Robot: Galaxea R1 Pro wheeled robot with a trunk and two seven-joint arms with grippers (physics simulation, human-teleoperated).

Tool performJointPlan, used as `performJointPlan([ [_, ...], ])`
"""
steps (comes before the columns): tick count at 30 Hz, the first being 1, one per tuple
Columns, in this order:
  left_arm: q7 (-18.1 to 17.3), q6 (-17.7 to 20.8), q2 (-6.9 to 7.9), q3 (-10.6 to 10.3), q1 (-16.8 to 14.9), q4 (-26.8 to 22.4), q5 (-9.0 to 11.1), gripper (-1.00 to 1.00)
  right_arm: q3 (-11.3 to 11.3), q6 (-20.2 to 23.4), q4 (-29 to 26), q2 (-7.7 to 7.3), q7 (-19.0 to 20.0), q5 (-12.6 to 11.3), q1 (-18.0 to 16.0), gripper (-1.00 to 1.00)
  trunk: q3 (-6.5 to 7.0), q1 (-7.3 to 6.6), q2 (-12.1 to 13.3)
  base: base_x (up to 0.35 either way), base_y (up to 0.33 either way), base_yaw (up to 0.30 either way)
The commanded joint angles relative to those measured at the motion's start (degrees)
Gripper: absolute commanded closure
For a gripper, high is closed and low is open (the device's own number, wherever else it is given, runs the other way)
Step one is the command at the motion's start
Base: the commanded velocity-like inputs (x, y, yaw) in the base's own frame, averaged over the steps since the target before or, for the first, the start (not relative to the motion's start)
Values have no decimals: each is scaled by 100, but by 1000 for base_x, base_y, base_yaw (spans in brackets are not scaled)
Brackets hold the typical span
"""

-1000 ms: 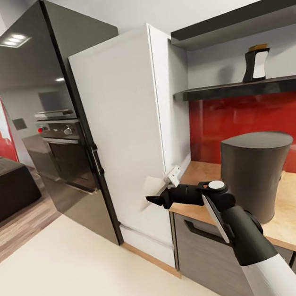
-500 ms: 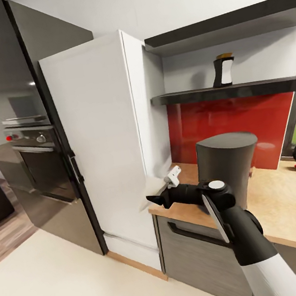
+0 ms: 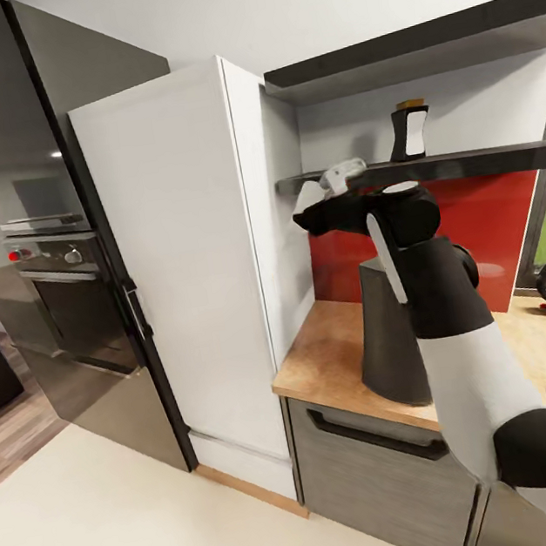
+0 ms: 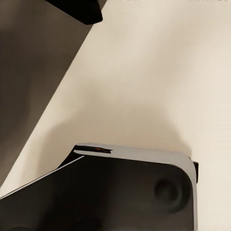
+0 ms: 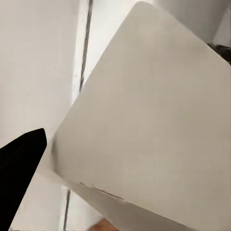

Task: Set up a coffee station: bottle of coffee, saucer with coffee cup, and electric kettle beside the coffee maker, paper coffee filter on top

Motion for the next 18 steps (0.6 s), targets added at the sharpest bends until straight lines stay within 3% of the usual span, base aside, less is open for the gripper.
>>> performJointPlan([
  [1,6,-7,8,1,5,-9,28,-100,4,28,5,7,-183,81,-120,100,-1,2,-2,0,0,0],
  [4,9,3,29,7,5,-9,34,-100,32,39,23,38,-577,285,-333,100,-1,2,-2,0,0,0],
  [7,12,9,28,10,5,-9,36,-100,46,42,85,211,-662,1007,-428,100,-1,2,-2,0,0,0],
  [8,13,10,26,10,5,-9,36,-100,47,39,91,261,-672,1426,-443,100,-1,2,-2,0,0,0],
  [10,13,6,18,10,5,-9,37,-100,53,31,119,293,-660,1809,-452,100,-1,2,-2,0,0,0],
  [15,13,-3,-4,6,5,-9,37,-100,110,25,432,267,-622,2079,-457,100,-1,2,-2,0,0,0],
  [18,11,-6,-28,-3,5,-16,28,-100,508,32,526,17,-616,2164,-456,100,-1,2,-2,0,0,0],
])
